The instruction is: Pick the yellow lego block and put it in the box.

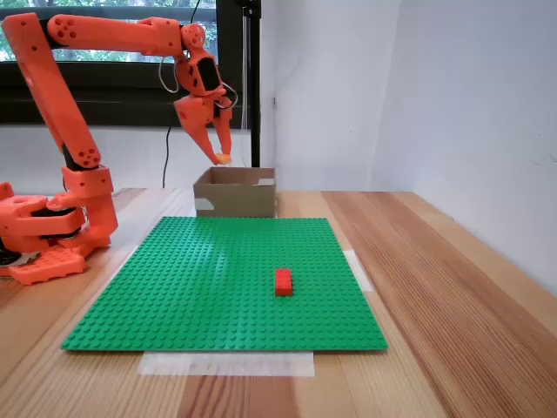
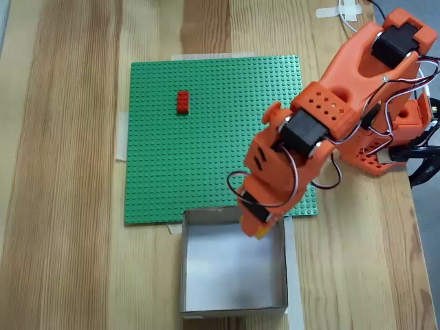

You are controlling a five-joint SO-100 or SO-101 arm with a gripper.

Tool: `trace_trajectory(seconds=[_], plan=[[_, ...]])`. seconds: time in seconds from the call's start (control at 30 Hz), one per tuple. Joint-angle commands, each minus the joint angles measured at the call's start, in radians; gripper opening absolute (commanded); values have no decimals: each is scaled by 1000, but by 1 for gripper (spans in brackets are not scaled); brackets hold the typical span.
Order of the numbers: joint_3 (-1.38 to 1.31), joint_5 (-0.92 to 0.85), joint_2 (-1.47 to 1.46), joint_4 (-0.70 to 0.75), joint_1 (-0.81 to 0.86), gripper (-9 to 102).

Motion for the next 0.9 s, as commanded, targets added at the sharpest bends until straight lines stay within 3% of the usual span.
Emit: trace_trajectory(seconds=[0.0, 0.87], plan=[[-58, -11, -15, -17, -6, 1], [-232, 37, -301, -100, -29, 1]])
